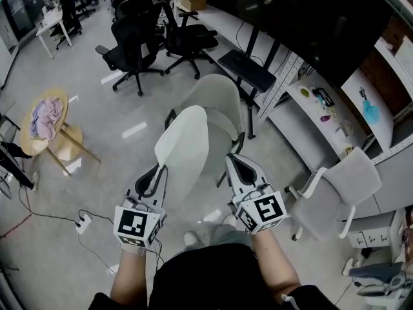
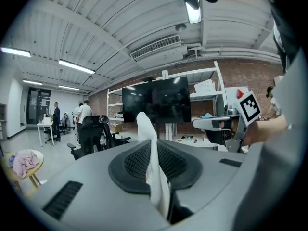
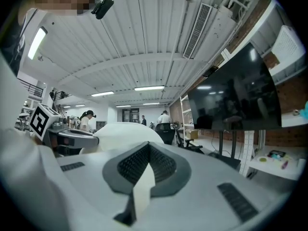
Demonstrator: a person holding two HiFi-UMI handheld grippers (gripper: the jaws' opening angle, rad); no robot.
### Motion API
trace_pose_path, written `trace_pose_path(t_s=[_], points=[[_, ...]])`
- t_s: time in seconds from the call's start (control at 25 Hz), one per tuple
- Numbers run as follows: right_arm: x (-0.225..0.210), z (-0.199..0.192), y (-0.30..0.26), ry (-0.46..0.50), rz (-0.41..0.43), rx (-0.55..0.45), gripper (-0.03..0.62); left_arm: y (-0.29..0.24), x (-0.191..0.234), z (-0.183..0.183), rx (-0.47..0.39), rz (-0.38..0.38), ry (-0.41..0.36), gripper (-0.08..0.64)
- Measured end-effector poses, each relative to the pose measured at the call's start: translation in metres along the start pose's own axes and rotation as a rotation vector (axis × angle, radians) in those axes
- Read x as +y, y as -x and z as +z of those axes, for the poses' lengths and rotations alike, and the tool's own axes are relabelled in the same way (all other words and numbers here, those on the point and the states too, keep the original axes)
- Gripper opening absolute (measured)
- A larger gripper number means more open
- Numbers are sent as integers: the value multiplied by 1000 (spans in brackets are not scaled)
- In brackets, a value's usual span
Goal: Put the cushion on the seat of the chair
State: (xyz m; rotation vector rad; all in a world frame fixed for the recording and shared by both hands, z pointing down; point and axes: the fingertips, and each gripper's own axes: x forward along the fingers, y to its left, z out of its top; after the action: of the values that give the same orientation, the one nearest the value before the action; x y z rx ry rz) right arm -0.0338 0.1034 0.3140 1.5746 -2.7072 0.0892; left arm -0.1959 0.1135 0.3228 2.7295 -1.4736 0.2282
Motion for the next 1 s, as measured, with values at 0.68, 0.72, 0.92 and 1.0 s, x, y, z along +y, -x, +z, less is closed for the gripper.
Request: trace_pose_path(t_s=[0.68, 0.72, 0.92, 1.0], points=[[-96, -14, -86, -41, 52, 38, 8, -108, 29, -10, 52, 67, 35, 46], [-104, -14, -92, -45, 56, 41, 8, -117, 30, -10, 57, 72, 39, 46], [-143, -16, -117, -59, 75, 52, 8, -161, 31, -9, 74, 94, 52, 46], [-159, -15, -125, -60, 86, 55, 8, -179, 30, -8, 81, 104, 57, 46]])
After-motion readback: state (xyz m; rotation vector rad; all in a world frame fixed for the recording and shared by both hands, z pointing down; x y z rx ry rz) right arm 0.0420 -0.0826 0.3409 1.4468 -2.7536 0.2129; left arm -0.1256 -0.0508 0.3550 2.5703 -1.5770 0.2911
